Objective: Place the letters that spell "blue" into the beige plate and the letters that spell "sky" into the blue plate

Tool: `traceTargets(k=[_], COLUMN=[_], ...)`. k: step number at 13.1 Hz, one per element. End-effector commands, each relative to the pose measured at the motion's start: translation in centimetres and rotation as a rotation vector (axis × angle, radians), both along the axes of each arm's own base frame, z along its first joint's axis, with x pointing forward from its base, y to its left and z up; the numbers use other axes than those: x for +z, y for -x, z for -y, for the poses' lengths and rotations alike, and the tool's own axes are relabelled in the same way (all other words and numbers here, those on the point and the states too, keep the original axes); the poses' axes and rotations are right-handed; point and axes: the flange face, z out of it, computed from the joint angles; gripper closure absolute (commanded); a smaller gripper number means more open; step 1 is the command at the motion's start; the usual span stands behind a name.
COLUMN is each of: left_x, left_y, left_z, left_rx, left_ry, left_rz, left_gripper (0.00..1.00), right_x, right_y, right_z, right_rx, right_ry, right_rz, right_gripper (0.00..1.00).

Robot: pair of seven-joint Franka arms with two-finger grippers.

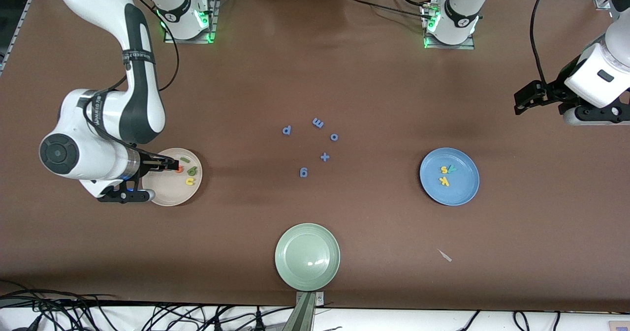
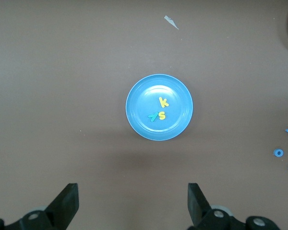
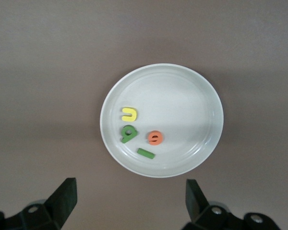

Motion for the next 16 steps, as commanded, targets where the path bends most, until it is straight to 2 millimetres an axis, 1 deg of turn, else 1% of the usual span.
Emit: traceTargets(k=[1,2,3,4,5,8,11,12,13,14,15,16], left_x=[0.6,0.6,0.6,0.6,0.6,0.7,0.6,0.7,0.7,0.7,0.7,0.7], left_y=[0.1,0.1,0.1,0.1,0.1,0.1,0.1,0.2,0.3,0.4,0.4,0.5], left_z=[0.0,0.1,0.0,0.0,0.0,0.1,0.2,0.2,0.7,1.3,1.5,1.7], left_rx=[-0.011,-0.012,-0.011,-0.011,-0.011,-0.011,-0.012,-0.011,-0.020,-0.027,-0.027,-0.029], left_ry=[0.026,0.025,0.026,0.025,0.026,0.026,0.026,0.026,0.024,0.022,0.022,0.021], left_rz=[0.004,0.004,0.004,0.004,0.004,0.006,0.003,0.000,-0.002,-0.002,-0.002,-0.001], left_gripper=[0.00,0.00,0.00,0.00,0.00,0.00,0.00,0.00,0.00,0.00,0.00,0.00], right_x=[6.0,8.2,10.0,12.3,14.4,18.2,22.5,22.7,22.5,22.5,23.1,23.3], right_y=[0.9,1.3,1.6,2.0,2.1,3.2,4.6,4.6,4.4,4.5,4.7,4.8], right_z=[0.4,0.6,0.5,-0.7,-1.3,-0.4,1.1,2.1,3.1,2.5,2.8,2.7], right_rx=[-0.033,-0.019,0.008,0.030,0.050,0.047,0.036,0.033,0.057,0.097,0.114,0.134], right_ry=[-0.038,-0.045,-0.023,-0.012,-0.010,-0.039,-0.055,-0.069,-0.087,-0.069,-0.055,-0.062], right_rz=[-0.001,0.002,-0.010,-0.014,-0.007,0.021,0.034,0.037,0.031,0.030,0.046,0.055], right_gripper=[0.00,0.00,0.00,0.00,0.00,0.00,0.00,0.00,0.00,0.00,0.00,0.00])
